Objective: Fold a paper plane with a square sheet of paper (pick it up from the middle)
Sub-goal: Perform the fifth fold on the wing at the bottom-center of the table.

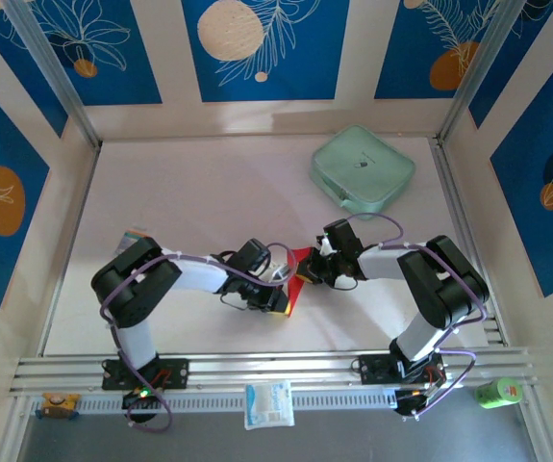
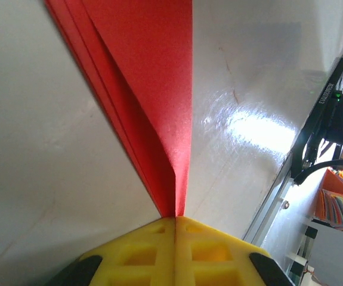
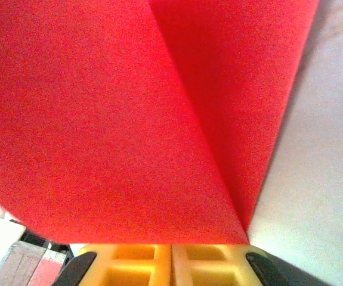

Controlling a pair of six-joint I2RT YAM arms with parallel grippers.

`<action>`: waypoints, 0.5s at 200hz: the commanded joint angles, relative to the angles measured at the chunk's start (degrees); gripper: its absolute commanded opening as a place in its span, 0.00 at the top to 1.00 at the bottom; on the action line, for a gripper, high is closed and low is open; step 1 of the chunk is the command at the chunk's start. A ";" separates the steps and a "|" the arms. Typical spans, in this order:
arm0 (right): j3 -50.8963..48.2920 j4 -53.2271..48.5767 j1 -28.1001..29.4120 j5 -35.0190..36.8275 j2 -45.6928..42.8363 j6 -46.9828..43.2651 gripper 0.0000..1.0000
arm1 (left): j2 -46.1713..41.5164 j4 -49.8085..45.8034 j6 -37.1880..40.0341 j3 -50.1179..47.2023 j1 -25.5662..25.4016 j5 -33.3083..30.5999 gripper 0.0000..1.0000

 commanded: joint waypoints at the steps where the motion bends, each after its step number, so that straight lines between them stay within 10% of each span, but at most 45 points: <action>1: -0.96 -6.16 0.18 5.78 3.08 0.85 0.91 | 0.14 -7.29 0.34 -2.63 -1.45 0.36 0.92; 100: -0.76 -6.30 0.44 5.49 2.68 0.88 0.91 | -14.91 0.57 -3.74 -2.56 0.65 -5.22 0.98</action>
